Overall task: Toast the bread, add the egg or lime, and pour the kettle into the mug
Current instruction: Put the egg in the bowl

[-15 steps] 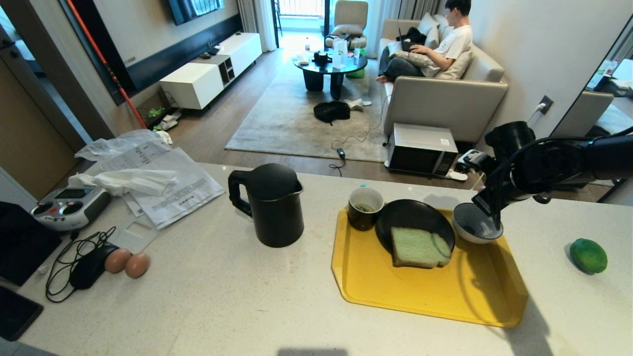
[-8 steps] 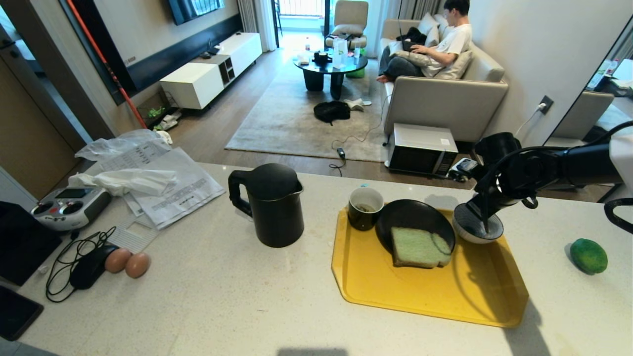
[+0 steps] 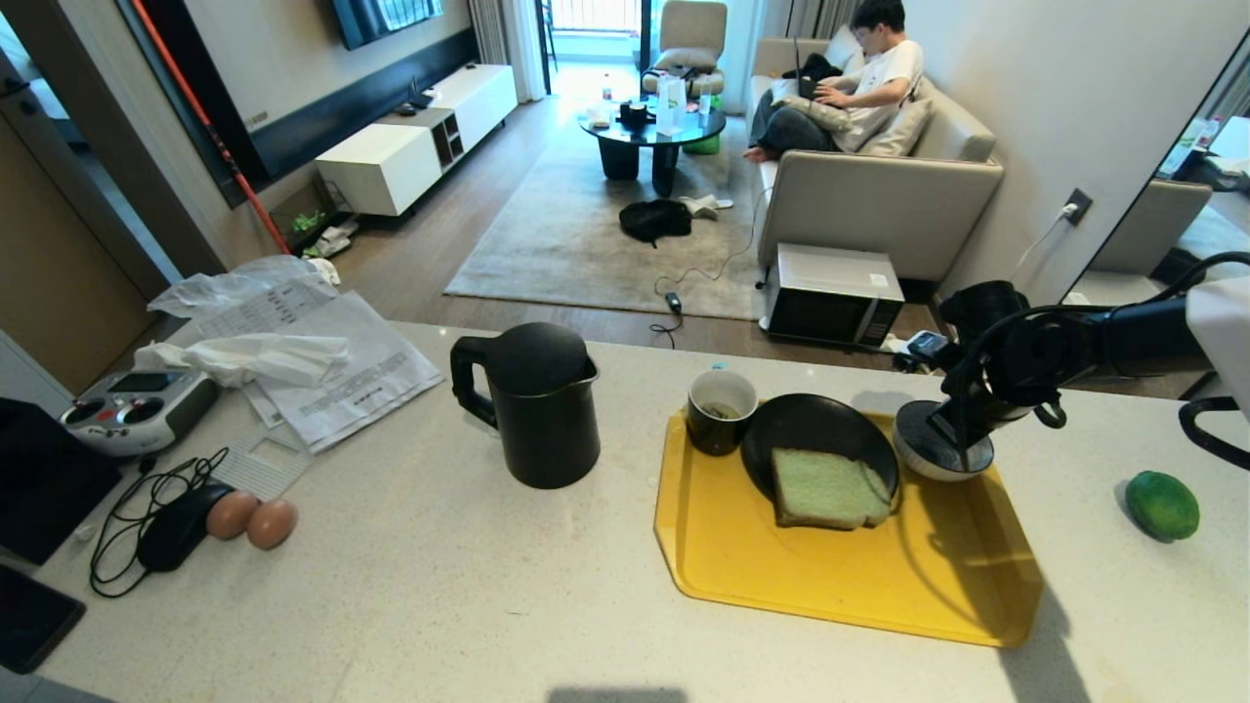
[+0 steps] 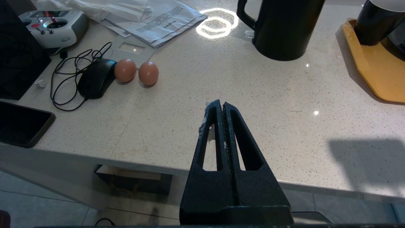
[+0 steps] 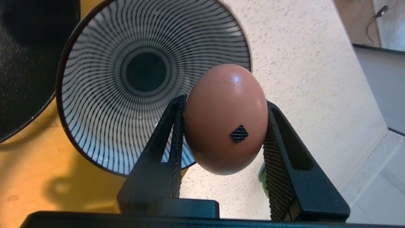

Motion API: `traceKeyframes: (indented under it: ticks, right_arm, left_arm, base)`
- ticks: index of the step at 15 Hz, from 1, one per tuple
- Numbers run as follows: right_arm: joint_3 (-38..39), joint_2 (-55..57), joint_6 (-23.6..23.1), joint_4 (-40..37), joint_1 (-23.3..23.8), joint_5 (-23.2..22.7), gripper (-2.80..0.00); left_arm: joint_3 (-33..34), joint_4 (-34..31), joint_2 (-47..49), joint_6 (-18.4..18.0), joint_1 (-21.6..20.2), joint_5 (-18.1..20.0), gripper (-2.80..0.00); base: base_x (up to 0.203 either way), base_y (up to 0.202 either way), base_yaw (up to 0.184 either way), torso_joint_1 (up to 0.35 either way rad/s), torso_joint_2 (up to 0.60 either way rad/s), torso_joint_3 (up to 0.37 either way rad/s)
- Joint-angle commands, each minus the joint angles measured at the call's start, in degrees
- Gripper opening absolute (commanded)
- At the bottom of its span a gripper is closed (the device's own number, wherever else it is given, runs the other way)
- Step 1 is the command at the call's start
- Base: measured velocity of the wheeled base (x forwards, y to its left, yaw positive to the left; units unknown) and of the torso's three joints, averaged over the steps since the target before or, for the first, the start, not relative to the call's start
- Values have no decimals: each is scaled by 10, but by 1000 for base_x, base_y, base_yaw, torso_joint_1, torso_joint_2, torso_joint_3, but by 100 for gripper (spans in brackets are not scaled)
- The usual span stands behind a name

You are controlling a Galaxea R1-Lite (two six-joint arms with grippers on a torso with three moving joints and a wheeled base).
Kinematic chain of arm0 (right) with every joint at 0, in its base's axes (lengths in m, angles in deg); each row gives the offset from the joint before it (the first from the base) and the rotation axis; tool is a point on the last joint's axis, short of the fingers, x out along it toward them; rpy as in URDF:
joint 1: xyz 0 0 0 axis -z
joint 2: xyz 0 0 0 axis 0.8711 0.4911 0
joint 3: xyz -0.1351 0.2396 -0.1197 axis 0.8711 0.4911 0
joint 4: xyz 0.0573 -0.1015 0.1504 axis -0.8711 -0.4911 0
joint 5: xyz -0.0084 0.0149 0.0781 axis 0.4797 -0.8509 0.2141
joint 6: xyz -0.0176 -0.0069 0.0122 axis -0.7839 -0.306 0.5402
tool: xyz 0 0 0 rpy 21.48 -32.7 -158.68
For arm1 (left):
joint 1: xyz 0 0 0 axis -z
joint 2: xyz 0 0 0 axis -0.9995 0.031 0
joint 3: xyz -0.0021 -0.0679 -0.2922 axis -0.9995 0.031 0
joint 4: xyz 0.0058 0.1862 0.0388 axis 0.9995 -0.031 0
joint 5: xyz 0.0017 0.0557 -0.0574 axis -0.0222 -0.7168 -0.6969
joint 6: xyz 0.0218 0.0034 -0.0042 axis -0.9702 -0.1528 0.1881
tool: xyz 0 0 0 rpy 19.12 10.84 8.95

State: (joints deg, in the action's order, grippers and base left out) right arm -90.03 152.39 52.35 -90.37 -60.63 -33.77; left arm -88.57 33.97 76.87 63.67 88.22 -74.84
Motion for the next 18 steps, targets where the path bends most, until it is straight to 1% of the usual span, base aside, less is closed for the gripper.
traceKeyframes:
  ticks: [1,4,18]
  right_arm:
    - [8,0,-2,-1,-2,1,-280]
    - [23,2,-1,1,-4,1,-280]
    - [9,25,-1,2,-12,3,-280]
  left_arm:
    - [0,0,0,0,0,0,-280]
    - [0,0,0,0,0,0,-280]
    - [0,0,0,0,0,0,-280]
  base:
    - [0,0,0,0,0,0]
    - [0,0,0,0,0,0]
    - [0,0,0,0,0,0]
